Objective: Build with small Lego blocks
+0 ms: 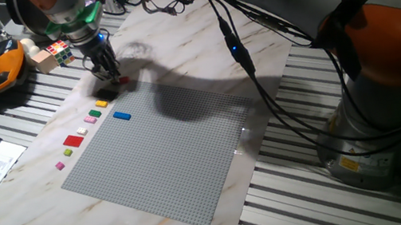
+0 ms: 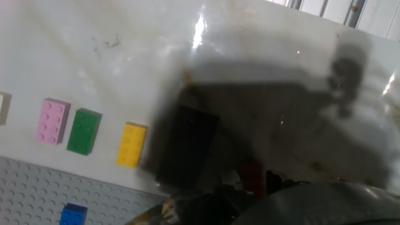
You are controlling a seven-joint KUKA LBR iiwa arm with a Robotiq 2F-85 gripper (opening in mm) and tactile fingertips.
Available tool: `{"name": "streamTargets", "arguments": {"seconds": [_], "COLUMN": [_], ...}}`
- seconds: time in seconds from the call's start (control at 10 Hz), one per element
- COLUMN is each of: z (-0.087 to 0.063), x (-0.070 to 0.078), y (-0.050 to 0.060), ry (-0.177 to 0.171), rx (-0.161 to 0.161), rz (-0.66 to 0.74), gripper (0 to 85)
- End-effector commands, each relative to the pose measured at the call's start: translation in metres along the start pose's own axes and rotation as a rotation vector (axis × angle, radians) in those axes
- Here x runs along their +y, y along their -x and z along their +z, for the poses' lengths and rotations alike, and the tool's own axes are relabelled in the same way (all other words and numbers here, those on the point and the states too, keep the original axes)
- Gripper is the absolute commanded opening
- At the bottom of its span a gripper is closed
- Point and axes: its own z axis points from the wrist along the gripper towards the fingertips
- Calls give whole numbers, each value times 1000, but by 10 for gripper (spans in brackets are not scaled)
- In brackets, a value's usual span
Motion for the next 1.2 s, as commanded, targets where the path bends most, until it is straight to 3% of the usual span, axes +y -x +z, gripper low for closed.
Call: {"name": "streamTargets", "arguments": {"seconds": [0.0, 0.6, 1.1], "z": [0, 7, 6], "x": [0, 2, 3], "y": [0, -3, -3], "ry": [0, 8, 13], "rx": [1, -8, -35], "rz": [-1, -10, -56], "gripper": [317, 313, 250]}}
